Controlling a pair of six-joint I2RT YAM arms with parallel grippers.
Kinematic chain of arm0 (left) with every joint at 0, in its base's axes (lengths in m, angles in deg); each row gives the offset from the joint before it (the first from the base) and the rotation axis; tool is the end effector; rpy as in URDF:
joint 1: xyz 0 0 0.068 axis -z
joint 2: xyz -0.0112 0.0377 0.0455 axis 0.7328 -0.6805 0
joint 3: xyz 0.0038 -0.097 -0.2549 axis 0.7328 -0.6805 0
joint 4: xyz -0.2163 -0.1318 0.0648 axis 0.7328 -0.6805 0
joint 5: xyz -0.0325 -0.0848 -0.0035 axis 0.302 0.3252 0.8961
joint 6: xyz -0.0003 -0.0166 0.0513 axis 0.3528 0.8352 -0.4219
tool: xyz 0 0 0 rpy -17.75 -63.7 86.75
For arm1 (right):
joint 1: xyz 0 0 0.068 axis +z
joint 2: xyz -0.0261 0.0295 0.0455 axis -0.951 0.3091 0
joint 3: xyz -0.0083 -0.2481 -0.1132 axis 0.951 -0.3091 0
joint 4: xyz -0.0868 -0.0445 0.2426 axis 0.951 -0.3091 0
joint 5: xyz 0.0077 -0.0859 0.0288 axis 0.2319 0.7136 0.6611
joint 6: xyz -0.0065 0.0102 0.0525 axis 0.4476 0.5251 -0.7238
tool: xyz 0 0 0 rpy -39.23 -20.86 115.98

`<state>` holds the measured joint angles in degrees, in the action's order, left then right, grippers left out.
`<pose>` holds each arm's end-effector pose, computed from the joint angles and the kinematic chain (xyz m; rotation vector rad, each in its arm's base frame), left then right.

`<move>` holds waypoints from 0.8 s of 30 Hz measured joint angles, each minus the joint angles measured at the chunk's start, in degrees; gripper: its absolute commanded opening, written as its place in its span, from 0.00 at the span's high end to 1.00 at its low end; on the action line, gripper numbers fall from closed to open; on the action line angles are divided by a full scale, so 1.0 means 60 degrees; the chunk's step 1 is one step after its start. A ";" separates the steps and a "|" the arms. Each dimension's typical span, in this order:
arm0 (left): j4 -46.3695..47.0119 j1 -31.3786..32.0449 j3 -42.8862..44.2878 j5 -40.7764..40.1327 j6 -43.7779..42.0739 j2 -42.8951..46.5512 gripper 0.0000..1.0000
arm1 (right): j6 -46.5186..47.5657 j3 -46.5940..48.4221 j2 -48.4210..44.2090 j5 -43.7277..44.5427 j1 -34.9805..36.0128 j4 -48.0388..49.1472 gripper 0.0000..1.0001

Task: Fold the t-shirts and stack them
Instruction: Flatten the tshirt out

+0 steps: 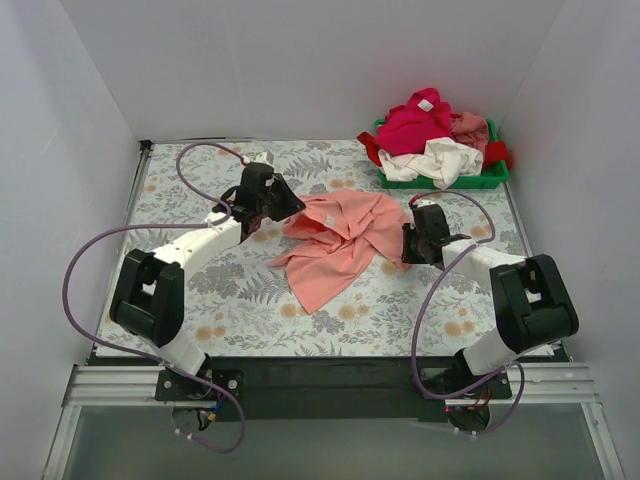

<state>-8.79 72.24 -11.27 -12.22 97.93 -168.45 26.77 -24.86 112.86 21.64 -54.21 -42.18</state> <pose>0.3334 -0.1604 0.2509 -1.0697 2.1706 -1.0816 0.2822 0.0864 0.1623 0.0029 2.4151 0.1333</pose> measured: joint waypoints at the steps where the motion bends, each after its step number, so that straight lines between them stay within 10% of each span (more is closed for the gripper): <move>1: -0.0055 0.0000 -0.0066 -0.0124 -0.0025 0.0095 1.00 | 0.0036 0.0058 0.0087 0.0055 0.0087 -0.0007 0.98; 12: -0.0954 0.0022 -0.0157 -0.1461 -0.0306 0.2098 1.00 | 0.0357 0.0725 -0.2510 0.0696 0.0736 -0.1439 0.99; 24: -0.1151 0.0022 0.2677 -0.1665 -0.1574 0.6604 1.00 | 0.0940 0.5144 -0.7260 -0.1344 0.0918 -0.2073 0.99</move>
<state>-15.70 72.37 4.80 -22.21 88.49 -128.82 32.41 6.01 69.30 13.58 -48.70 -54.61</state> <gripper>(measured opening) 0.046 0.031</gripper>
